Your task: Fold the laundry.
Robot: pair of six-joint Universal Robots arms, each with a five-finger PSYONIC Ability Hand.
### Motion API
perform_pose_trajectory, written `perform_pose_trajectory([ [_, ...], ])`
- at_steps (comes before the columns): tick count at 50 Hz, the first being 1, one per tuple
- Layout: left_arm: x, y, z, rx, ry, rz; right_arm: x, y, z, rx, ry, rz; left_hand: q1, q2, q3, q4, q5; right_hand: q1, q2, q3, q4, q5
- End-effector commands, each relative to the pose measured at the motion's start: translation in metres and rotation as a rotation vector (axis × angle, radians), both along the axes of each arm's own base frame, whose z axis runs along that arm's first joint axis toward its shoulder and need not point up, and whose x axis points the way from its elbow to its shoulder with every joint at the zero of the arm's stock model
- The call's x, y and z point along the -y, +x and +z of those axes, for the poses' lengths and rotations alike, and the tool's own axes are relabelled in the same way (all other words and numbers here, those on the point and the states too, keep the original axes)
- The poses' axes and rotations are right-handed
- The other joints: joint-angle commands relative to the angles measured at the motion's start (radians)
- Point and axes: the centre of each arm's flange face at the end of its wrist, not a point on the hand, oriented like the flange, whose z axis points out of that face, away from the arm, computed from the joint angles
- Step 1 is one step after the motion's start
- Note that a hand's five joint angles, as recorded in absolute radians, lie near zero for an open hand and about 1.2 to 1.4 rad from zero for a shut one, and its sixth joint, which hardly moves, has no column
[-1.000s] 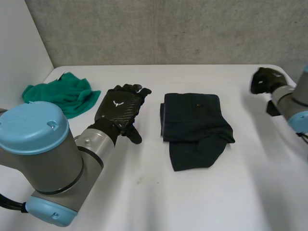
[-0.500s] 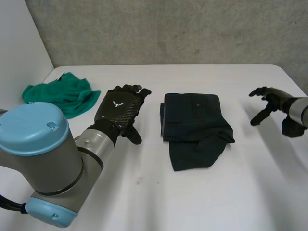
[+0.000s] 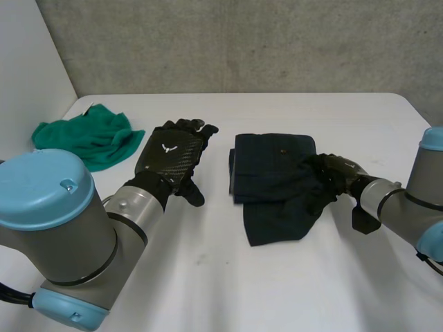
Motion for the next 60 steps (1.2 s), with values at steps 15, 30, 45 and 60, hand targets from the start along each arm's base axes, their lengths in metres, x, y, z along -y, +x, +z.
perform_pose_trajectory([
  [15, 0.0, 0.001, -0.001, -0.004, -0.005, 0.0, 0.017, 0.014, -0.012, -0.02, -0.068, -0.009, -0.03, -0.03, -0.031, -0.03, -0.045, 0.7, 0.661, 0.655, 0.657, 0.655],
  [30, -0.002, 0.002, 0.0, -0.005, -0.006, -0.001, 0.02, 0.009, -0.011, -0.026, -0.07, -0.023, -0.03, -0.03, -0.031, -0.03, -0.045, 1.169, 1.13, 1.124, 1.126, 1.123],
  [45, -0.003, 0.002, 0.002, -0.01, -0.013, -0.003, 0.065, 0.014, 0.0, -0.153, -0.29, 0.031, -0.03, -0.03, -0.031, -0.03, -0.045, 1.169, 1.13, 1.124, 1.126, 1.123],
  [60, -0.003, 0.001, 0.004, -0.017, -0.022, -0.004, 0.166, -0.059, 0.021, -0.178, -0.475, -0.14, -0.03, -0.03, -0.031, -0.03, -0.045, 1.169, 1.13, 1.124, 1.126, 1.123],
])
